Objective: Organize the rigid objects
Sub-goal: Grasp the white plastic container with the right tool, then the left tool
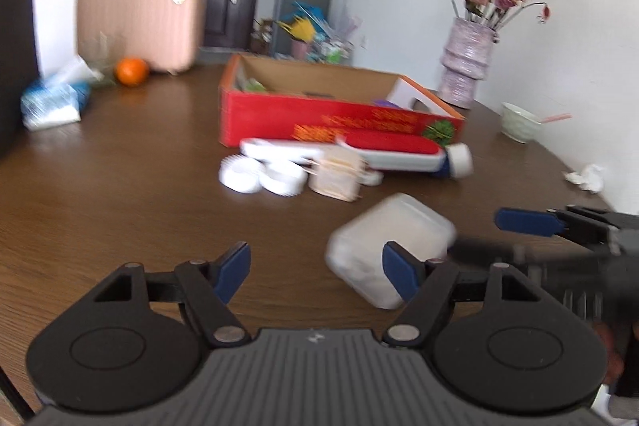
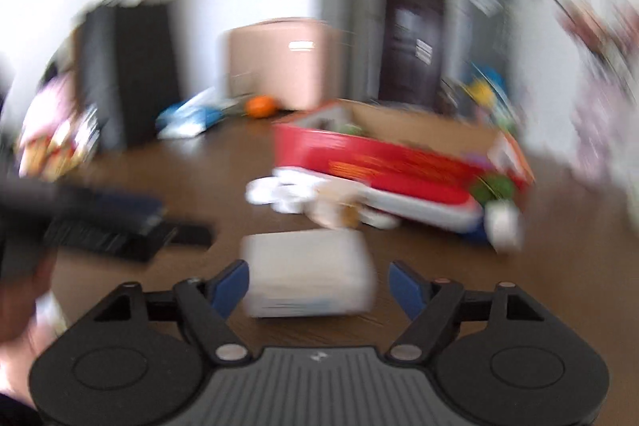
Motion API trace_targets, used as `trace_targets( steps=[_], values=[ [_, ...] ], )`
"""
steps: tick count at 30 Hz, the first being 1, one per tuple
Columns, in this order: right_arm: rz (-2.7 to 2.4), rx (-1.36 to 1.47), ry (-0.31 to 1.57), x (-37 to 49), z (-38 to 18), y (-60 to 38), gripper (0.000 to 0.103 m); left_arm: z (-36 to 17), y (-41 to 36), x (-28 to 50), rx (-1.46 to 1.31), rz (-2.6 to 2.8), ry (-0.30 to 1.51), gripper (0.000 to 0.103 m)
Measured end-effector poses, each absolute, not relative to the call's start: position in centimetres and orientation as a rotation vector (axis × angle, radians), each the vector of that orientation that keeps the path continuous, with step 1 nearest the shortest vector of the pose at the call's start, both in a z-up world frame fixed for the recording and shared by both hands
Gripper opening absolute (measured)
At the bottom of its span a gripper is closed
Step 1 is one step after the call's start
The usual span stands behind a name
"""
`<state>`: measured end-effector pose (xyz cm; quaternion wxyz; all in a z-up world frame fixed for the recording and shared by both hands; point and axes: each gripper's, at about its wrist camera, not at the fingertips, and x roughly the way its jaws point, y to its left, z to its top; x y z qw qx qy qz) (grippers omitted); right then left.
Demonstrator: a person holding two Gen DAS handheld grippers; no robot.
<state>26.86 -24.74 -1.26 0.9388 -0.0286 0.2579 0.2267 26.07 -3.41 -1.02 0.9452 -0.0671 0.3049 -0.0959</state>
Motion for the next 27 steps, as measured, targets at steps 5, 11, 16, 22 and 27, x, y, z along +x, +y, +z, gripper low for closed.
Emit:
trace_targets(
  steps=[5, 11, 16, 22, 27],
  values=[
    [0.459, 0.201, 0.580, 30.1, -1.9, -29.2, 0.063, -2.4, -4.6, 27.3, -0.272, -0.252, 0.661, 0.065],
    [0.534, 0.298, 0.638, 33.8, -3.4, -28.0, 0.014, -3.6, -2.5, 29.5, -0.451, -0.279, 0.702, 0.051],
    [0.551, 0.455, 0.687, 35.6, -4.5, -28.2, 0.016, -3.6, -0.1, 30.9, -0.516, -0.261, 0.707, 0.050],
    [0.559, 0.538, 0.706, 35.0, -5.3, -28.7, 0.014, -3.5, -0.1, 31.2, -0.551, -0.302, 0.704, 0.046],
    [0.549, 0.481, 0.714, 32.6, -4.5, -27.9, 0.014, -2.8, -1.6, 29.9, -0.475, -0.314, 0.719, 0.037]
  ],
)
